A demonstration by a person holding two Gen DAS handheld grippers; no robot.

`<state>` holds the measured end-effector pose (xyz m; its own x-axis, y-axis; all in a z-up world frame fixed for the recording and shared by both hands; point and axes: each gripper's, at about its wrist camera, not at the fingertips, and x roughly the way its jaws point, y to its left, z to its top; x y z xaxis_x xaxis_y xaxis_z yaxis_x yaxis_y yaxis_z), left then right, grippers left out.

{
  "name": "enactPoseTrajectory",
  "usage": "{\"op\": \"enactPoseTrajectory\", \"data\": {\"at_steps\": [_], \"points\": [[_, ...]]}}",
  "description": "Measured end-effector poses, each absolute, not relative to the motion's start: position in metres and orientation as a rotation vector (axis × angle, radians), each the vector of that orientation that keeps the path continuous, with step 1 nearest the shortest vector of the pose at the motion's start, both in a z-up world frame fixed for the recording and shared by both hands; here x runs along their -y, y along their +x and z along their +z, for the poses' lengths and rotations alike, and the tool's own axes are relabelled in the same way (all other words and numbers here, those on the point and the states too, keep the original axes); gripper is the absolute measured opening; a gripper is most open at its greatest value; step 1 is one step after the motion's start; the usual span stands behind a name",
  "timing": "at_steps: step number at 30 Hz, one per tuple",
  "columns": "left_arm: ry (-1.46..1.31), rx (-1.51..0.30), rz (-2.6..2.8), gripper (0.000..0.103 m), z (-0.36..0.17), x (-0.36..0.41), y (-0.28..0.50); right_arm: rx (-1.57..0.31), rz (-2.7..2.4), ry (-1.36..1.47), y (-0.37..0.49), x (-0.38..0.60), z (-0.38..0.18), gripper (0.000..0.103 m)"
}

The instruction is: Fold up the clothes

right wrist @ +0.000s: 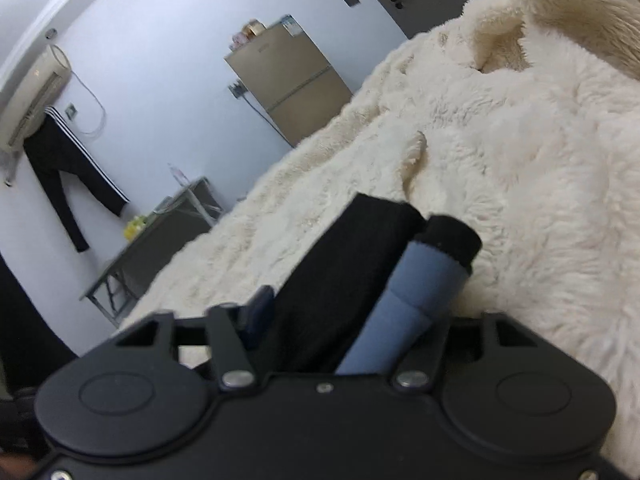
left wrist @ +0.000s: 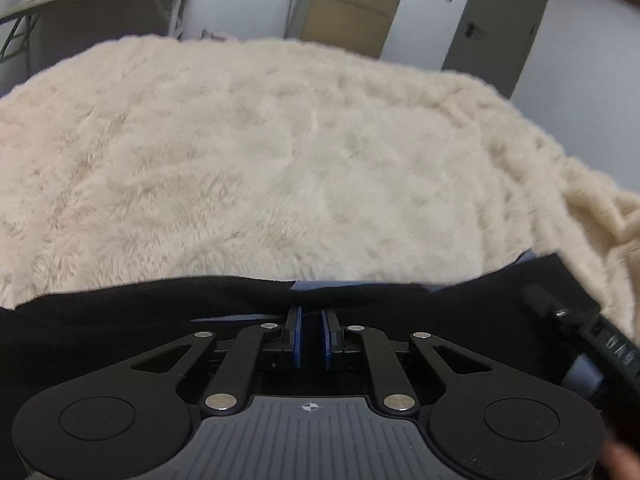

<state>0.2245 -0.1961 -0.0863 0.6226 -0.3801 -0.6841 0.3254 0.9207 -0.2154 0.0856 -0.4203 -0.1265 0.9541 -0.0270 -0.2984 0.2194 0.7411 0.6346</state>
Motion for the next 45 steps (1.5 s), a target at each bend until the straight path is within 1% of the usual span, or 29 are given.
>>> {"op": "enactPoseTrajectory", "data": {"at_steps": [1,5,9,12,14,16,19,22,24,28,30,32,35,39,41,42,44,45], "points": [[-0.086,-0.797,-0.404,0.01,-0.09,0.195,0.227,-0.249,-0.12,0.665,0.081,0.414,-0.112,0.013],[-0.161,-0.797,-0.374,0.011,-0.083,0.194,0.232,-0.134,-0.032,0.429,0.064,0.38,-0.063,0.011],[-0.173,-0.802,-0.373,0.011,-0.088,0.195,0.234,-0.057,0.058,0.29,0.052,0.34,-0.032,0.011],[-0.248,-0.808,-0.391,0.011,-0.085,0.178,0.229,-0.038,0.109,0.237,0.048,0.316,-0.021,0.011],[-0.331,-0.797,-0.377,0.012,-0.077,0.152,0.218,-0.029,0.127,0.216,0.049,0.305,-0.015,0.011],[-0.344,-0.778,-0.391,0.012,-0.073,0.142,0.202,-0.024,0.134,0.206,0.051,0.296,-0.008,0.011],[-0.269,-0.802,-0.45,0.012,-0.078,0.156,0.192,-0.034,0.135,0.208,0.053,0.288,0.0,0.011],[-0.258,-0.811,-0.463,0.012,-0.087,0.162,0.196,-0.067,0.16,0.209,0.053,0.279,0.007,0.011],[-0.292,-0.798,-0.489,0.012,-0.08,0.152,0.195,-0.067,0.162,0.193,0.052,0.275,0.009,0.011],[-0.396,-0.716,-0.434,0.016,-0.052,0.082,0.17,-0.063,0.178,0.114,0.05,0.249,0.022,0.011],[-0.434,-0.682,-0.401,0.019,-0.041,0.054,0.16,-0.065,0.191,0.051,0.048,0.227,0.023,0.012],[-0.512,-0.601,-0.332,0.031,-0.027,-0.004,0.131,-0.07,0.204,-0.048,0.046,0.195,0.02,0.012],[-0.58,-0.499,-0.248,0.034,-0.025,-0.063,0.095,-0.082,0.251,-0.207,0.044,0.144,0.004,0.013],[-0.537,-0.442,-0.042,0.034,-0.023,-0.091,0.073,-0.112,0.337,-0.422,0.041,0.077,-0.04,0.013],[-0.565,-0.408,-0.003,0.034,-0.022,-0.099,0.067,-0.271,0.388,-0.543,0.051,0.039,-0.079,0.018],[-0.57,-0.396,0.01,0.034,-0.021,-0.102,0.065,-0.36,0.407,-0.576,0.054,0.025,-0.095,0.022],[-0.555,-0.399,0.002,0.034,-0.019,-0.103,0.063,-0.345,0.406,-0.619,0.047,0.016,-0.102,0.028],[-0.552,-0.402,-0.004,0.034,-0.018,-0.102,0.063,-0.325,0.408,-0.63,0.043,0.015,-0.1,0.039]]}}
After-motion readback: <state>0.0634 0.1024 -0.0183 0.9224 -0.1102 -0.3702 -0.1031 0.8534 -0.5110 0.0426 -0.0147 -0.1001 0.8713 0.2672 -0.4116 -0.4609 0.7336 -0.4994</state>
